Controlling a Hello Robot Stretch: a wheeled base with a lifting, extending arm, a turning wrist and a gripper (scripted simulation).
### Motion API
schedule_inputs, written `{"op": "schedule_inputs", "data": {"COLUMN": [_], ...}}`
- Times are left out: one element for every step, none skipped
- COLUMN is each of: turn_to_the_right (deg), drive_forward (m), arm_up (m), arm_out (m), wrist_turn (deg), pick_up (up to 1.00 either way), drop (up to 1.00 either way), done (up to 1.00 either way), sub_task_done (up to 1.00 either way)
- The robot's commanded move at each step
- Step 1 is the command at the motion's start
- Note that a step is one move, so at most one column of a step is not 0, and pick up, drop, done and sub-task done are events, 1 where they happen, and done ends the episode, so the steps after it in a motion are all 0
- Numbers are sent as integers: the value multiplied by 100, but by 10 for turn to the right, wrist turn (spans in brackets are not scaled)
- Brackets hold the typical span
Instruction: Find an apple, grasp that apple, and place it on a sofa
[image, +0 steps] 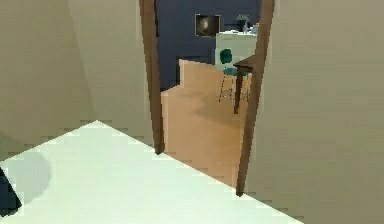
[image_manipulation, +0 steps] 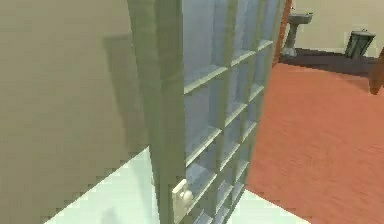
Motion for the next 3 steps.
{"op": "schedule_inputs", "data": {"turn_to_the_right": [0,0,300], "drive_forward": [100,55,0], "arm_up": [0,0,0], "arm_out": [0,0,0], "wrist_turn": [0,0,0], "pick_up": [0,0,0], "drop": [0,0,0], "done": [0,0,0], "sub_task_done": [0,0,0]}}
